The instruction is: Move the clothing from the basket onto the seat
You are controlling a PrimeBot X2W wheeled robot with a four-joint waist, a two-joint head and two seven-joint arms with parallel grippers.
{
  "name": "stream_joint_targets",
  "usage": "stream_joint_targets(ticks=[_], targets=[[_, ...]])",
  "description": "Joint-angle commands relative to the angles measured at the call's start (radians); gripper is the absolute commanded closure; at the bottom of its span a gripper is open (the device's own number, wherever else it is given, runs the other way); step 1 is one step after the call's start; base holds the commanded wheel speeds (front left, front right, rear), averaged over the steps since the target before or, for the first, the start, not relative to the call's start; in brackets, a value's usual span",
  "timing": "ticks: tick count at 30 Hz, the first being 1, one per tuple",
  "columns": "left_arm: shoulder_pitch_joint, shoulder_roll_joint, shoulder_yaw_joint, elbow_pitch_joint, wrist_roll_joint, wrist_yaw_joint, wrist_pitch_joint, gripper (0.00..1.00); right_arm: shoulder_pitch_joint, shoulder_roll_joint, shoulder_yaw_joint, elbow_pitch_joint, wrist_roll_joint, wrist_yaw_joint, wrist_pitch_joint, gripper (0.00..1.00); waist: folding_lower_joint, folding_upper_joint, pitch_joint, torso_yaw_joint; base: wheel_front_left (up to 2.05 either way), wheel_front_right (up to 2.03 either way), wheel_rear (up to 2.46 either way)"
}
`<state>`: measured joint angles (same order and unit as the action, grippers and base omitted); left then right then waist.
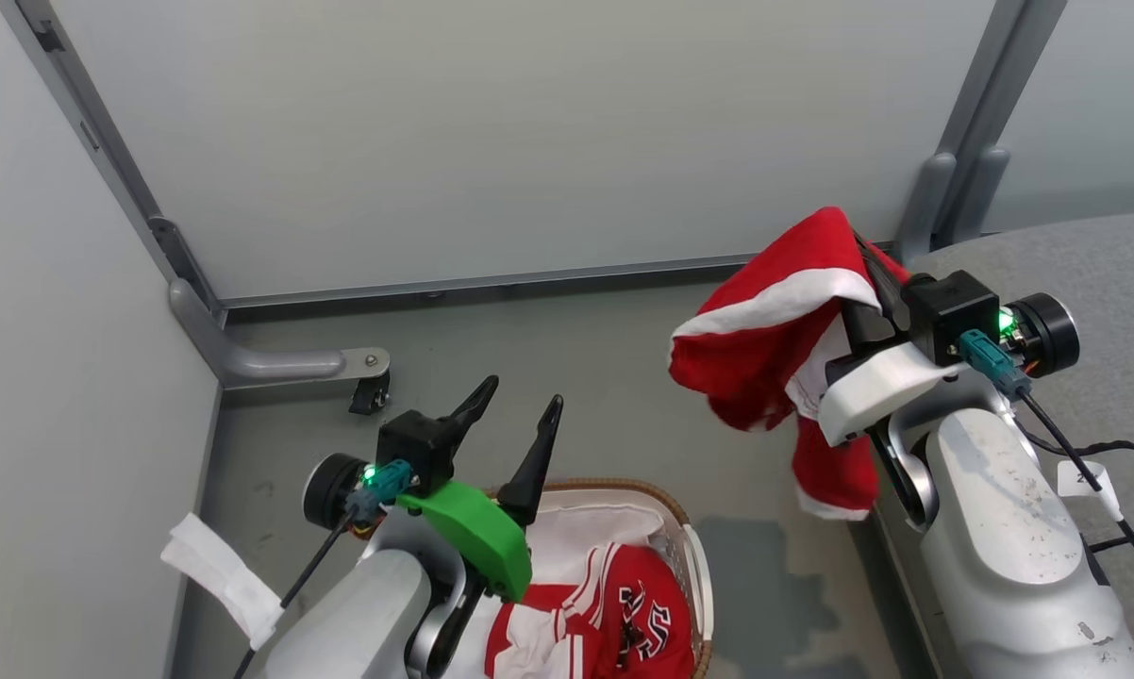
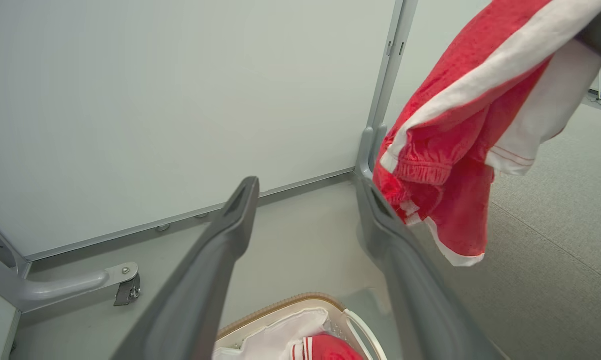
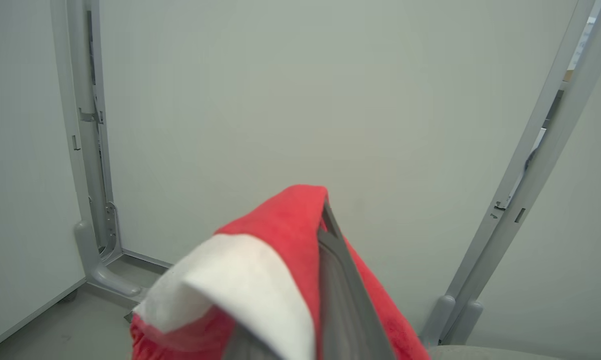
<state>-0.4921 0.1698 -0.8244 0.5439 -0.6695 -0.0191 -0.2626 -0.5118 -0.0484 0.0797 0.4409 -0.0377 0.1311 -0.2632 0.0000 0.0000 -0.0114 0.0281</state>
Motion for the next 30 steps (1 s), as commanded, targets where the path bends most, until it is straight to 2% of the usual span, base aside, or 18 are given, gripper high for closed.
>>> stream_joint_targets(ticks=[1,8,14,21,30], targets=[[0.032,-0.003,0.027,-0.012,0.029,-0.007,-0.003,0.00,0.012,-0.004,-0.006,-0.005,-0.006,-0.001,-0.002,1.00,0.0000,0.0000,0.005,-0.008,0.00,0.00,0.00],[0.111,-0.029,0.141,-0.051,0.143,-0.035,-0.002,0.00,0.009,-0.004,-0.019,0.003,-0.013,-0.001,-0.002,1.00,0.0000,0.0000,0.018,-0.039,0.00,0.00,0.00],[0.159,-0.056,0.218,-0.073,0.215,-0.055,-0.002,0.00,-0.006,-0.004,-0.020,0.005,-0.022,-0.001,-0.002,1.00,0.0000,0.0000,0.034,-0.097,0.00,0.00,0.00],[0.181,-0.080,0.287,-0.088,0.278,-0.077,-0.002,0.00,-0.026,-0.004,-0.047,-0.016,-0.062,-0.001,-0.002,1.00,0.0000,0.0000,0.077,-0.224,0.00,0.00,0.00],[0.157,-0.101,0.315,-0.088,0.340,-0.099,-0.002,0.00,-0.047,-0.003,-0.094,-0.043,-0.083,-0.001,-0.002,1.00,0.0000,0.0000,0.150,-0.398,0.00,0.00,0.00]])
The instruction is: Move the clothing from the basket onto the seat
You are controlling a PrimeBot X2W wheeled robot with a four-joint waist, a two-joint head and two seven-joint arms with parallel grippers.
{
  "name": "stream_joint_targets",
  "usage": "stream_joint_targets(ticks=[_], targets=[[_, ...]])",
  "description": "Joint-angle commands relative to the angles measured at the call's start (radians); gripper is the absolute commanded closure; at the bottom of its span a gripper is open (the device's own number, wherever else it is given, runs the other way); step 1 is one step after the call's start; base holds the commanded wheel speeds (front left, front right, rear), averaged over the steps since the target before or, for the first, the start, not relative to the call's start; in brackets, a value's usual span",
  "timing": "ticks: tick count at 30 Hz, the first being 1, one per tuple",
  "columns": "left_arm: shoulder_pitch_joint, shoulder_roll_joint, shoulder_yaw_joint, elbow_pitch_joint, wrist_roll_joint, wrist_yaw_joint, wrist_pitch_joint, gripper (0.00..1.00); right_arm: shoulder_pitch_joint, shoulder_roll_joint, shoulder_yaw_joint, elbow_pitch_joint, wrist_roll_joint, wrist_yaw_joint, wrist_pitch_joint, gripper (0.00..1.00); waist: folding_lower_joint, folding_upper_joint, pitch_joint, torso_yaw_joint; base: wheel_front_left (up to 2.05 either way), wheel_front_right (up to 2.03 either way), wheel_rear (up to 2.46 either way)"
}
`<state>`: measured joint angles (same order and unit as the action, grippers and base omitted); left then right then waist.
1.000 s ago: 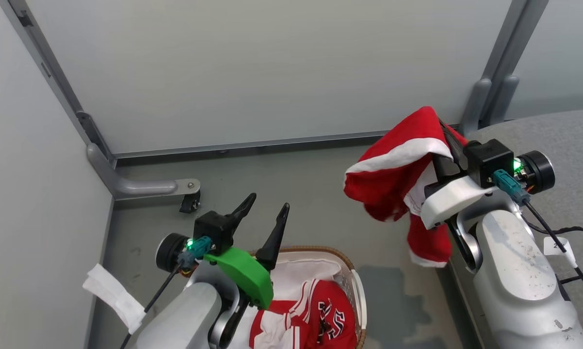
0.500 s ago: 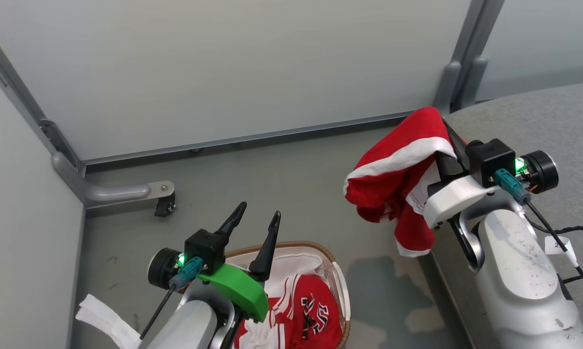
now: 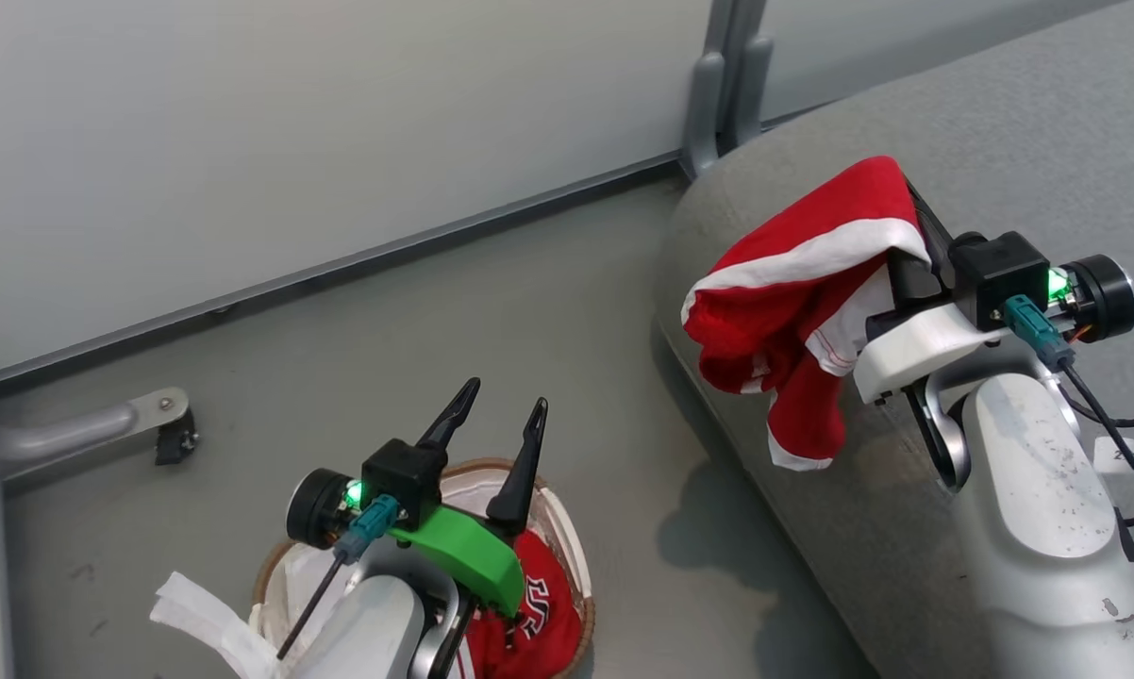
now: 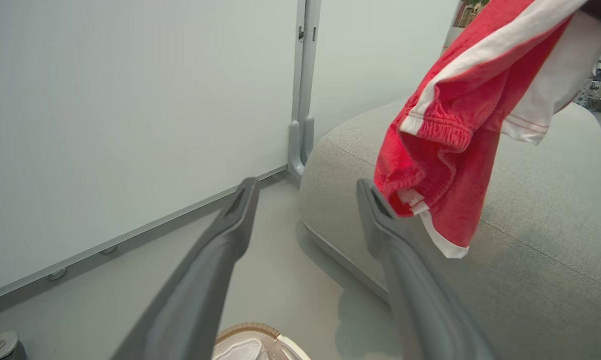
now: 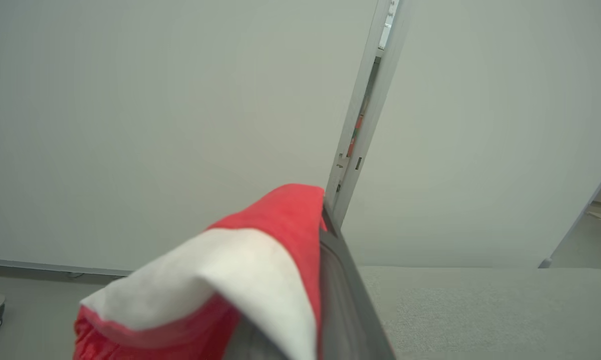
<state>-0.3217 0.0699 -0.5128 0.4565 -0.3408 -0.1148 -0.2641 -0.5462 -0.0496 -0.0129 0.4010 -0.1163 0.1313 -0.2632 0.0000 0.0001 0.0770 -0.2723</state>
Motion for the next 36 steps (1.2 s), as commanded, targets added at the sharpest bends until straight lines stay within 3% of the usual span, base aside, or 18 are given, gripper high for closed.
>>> stream_joint_targets(ticks=[1,8,17,30,36], targets=[[-0.018,-0.002,0.005,0.000,0.016,-0.006,-0.001,0.00,-0.017,-0.002,0.002,-0.004,-0.002,-0.001,-0.002,1.00,0.0000,-0.0001,0.071,-0.116,0.00,0.00,0.00],[-0.043,-0.005,-0.010,0.007,0.043,-0.014,-0.001,0.00,-0.033,-0.001,-0.009,-0.004,0.010,-0.001,-0.002,1.00,0.0000,-0.0001,0.112,-0.180,0.00,0.00,0.00],[-0.069,0.004,-0.031,-0.018,0.073,-0.017,-0.001,0.00,-0.125,-0.027,-0.071,0.031,0.001,-0.001,-0.002,1.00,0.0000,-0.0001,0.169,-0.161,0.00,0.00,0.00],[-0.159,0.074,-0.050,-0.065,0.123,-0.017,-0.001,0.00,-0.530,-0.234,-0.177,0.149,-0.032,-0.001,-0.002,1.00,0.0000,-0.0001,0.396,-0.048,0.00,0.00,0.00],[-0.195,0.085,-0.059,-0.093,0.141,-0.016,-0.001,0.00,-0.628,-0.329,-0.263,0.227,-0.054,-0.001,-0.002,1.00,0.0000,-0.0001,0.492,0.006,0.00,0.00,0.00]])
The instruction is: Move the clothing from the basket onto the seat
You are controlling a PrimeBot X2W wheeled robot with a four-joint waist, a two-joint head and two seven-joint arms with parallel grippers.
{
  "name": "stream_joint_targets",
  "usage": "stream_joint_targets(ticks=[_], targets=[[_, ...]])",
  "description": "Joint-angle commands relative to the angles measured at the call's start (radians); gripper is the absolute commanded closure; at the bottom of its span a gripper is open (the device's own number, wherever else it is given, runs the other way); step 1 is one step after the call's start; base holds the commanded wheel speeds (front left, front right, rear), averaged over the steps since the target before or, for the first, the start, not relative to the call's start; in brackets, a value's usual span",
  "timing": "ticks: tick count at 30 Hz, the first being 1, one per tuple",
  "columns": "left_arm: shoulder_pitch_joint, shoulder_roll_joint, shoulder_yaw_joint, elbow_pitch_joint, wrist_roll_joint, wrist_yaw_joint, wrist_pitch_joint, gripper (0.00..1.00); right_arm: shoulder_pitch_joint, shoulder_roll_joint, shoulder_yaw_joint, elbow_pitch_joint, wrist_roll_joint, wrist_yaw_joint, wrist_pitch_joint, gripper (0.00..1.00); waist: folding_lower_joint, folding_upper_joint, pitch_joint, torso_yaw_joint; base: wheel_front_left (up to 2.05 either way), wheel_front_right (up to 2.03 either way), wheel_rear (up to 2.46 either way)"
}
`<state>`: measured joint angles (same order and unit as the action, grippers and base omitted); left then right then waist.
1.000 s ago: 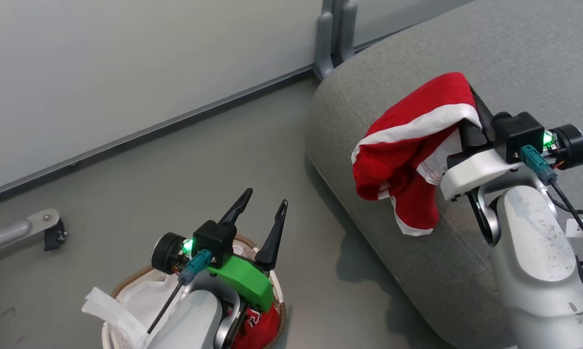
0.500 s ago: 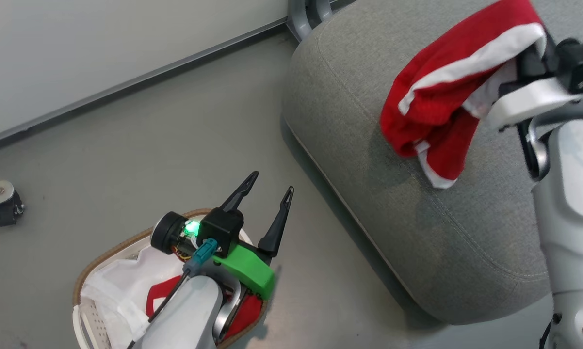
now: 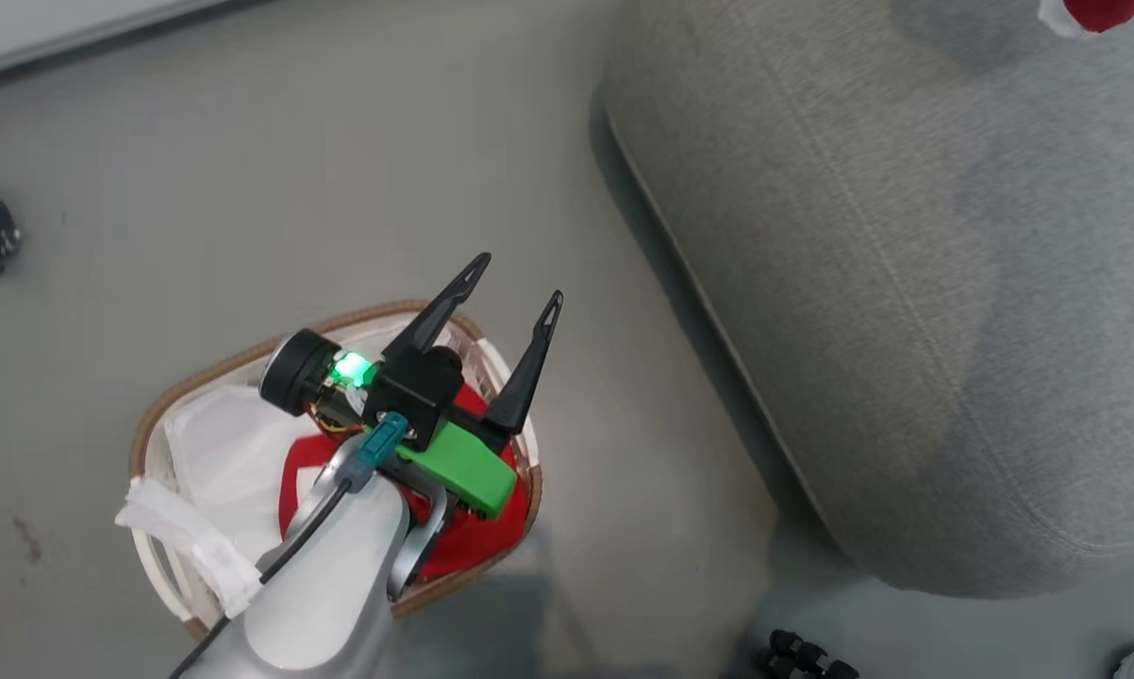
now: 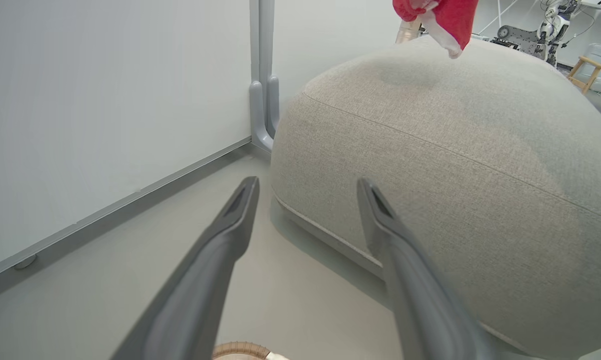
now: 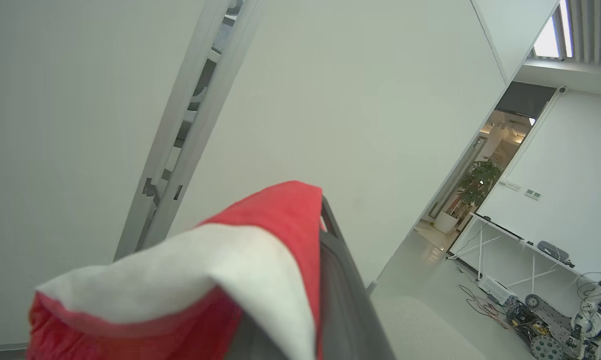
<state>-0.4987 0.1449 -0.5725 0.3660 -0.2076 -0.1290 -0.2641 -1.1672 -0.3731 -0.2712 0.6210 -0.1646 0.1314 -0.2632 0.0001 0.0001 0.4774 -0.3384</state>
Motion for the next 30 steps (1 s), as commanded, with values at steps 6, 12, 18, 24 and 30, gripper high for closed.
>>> stream_joint_targets(ticks=[6,12,18,24,30], targets=[[-0.039,0.030,0.013,-0.021,0.013,0.015,0.000,0.00,0.028,-0.029,-0.093,0.061,-0.026,-0.001,-0.002,1.00,-0.0001,-0.0001,0.170,0.099,0.00,0.00,0.00],[-0.048,0.051,0.013,-0.025,0.018,0.023,0.003,0.00,0.122,0.016,-0.149,0.122,-0.055,-0.001,-0.002,1.00,-0.0001,-0.0001,0.206,0.097,0.00,0.00,0.00],[-0.046,0.054,0.008,-0.020,0.012,0.032,0.007,0.00,0.204,0.069,-0.177,0.145,-0.068,-0.001,-0.002,1.00,-0.0001,-0.0001,0.204,0.079,0.00,0.00,0.00],[-0.032,0.060,0.007,-0.010,0.000,0.033,0.006,0.00,0.280,0.109,-0.181,0.117,-0.064,-0.001,-0.002,0.00,-0.0001,-0.0001,0.177,0.064,0.00,0.00,0.00],[-0.013,0.053,0.010,0.005,-0.014,0.037,0.003,0.00,0.377,0.132,-0.148,0.059,-0.039,-0.001,-0.002,0.00,-0.0001,-0.0001,0.123,0.062,0.00,0.00,0.00]])
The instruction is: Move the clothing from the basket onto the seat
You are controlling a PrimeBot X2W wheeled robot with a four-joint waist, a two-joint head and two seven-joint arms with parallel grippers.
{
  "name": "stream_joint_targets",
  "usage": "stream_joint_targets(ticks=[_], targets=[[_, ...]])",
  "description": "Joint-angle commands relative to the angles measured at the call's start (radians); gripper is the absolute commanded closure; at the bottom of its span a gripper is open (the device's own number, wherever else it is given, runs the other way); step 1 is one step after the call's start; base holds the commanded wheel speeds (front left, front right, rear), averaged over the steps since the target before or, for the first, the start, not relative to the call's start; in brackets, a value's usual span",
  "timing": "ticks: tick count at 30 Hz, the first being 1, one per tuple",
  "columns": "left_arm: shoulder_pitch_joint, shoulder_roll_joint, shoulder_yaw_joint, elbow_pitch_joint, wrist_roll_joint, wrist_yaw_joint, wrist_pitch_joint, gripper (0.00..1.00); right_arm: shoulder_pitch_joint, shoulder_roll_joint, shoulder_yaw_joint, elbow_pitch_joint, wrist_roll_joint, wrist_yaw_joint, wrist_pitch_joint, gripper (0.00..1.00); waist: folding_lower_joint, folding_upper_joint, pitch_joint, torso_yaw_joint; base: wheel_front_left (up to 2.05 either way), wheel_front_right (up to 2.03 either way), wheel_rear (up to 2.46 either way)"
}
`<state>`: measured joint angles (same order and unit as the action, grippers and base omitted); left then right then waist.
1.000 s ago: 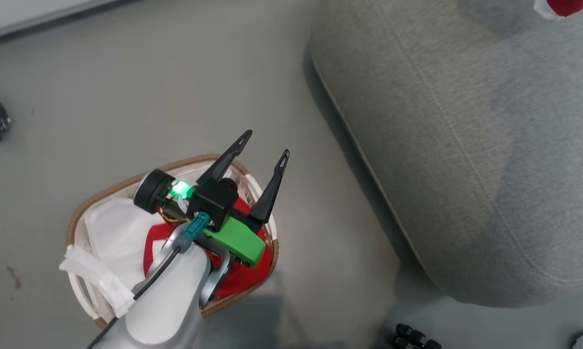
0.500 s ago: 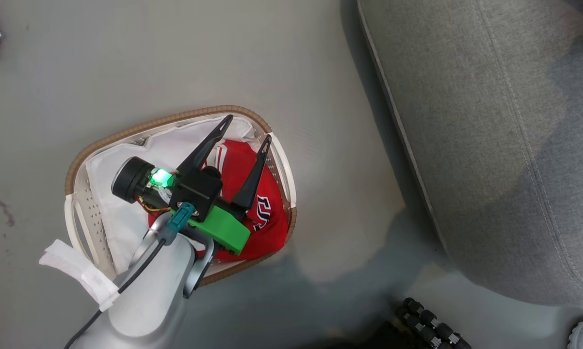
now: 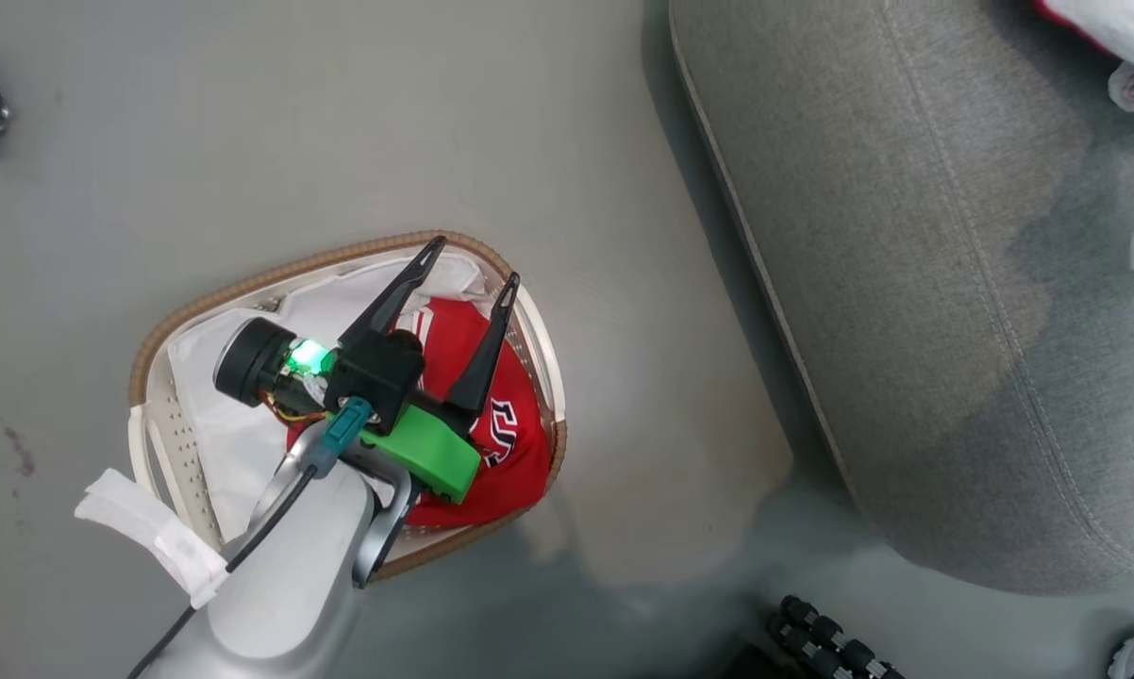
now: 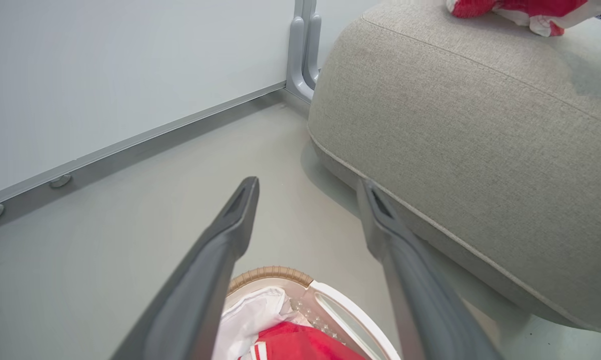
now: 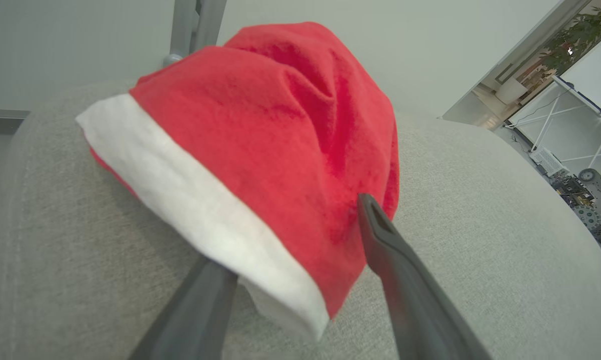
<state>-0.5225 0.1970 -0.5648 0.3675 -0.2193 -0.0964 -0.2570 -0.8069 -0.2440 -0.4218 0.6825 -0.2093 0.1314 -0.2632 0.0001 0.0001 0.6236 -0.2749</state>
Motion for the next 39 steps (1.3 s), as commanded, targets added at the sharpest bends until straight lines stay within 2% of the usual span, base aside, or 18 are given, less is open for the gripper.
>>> stream_joint_targets(ticks=[1,13,17,22,32,39], targets=[[0.017,-0.001,0.004,0.006,-0.004,0.005,-0.005,0.00,0.038,0.006,0.009,-0.018,0.012,-0.001,-0.002,0.00,-0.0001,-0.0001,-0.036,-0.001,0.00,0.00,0.00],[0.091,-0.052,0.066,0.007,-0.053,0.005,-0.008,0.00,0.223,0.010,0.093,-0.073,0.063,-0.001,-0.002,0.00,-0.0001,-0.0001,-0.214,0.050,0.00,0.00,0.00],[0.130,-0.076,0.104,0.001,-0.057,0.001,-0.009,0.00,0.234,-0.005,0.113,-0.081,0.064,-0.001,-0.002,0.00,-0.0001,-0.0001,-0.291,0.085,0.00,0.00,0.00],[0.185,-0.100,0.175,-0.011,-0.064,0.004,-0.009,0.00,0.227,0.005,0.140,-0.105,0.078,-0.001,-0.002,0.00,-0.0001,-0.0001,-0.377,0.128,0.00,0.00,0.00],[0.315,-0.131,0.343,-0.023,-0.066,0.014,-0.008,0.00,0.278,0.125,0.216,-0.155,0.107,-0.001,-0.002,0.00,-0.0001,-0.0001,-0.491,0.222,0.00,0.00,0.00],[0.408,-0.140,0.455,-0.034,-0.055,0.012,-0.008,0.00,0.409,0.186,0.302,-0.244,0.135,-0.001,-0.002,0.00,-0.0001,-0.0001,-0.538,0.281,0.00,0.00,0.00]])
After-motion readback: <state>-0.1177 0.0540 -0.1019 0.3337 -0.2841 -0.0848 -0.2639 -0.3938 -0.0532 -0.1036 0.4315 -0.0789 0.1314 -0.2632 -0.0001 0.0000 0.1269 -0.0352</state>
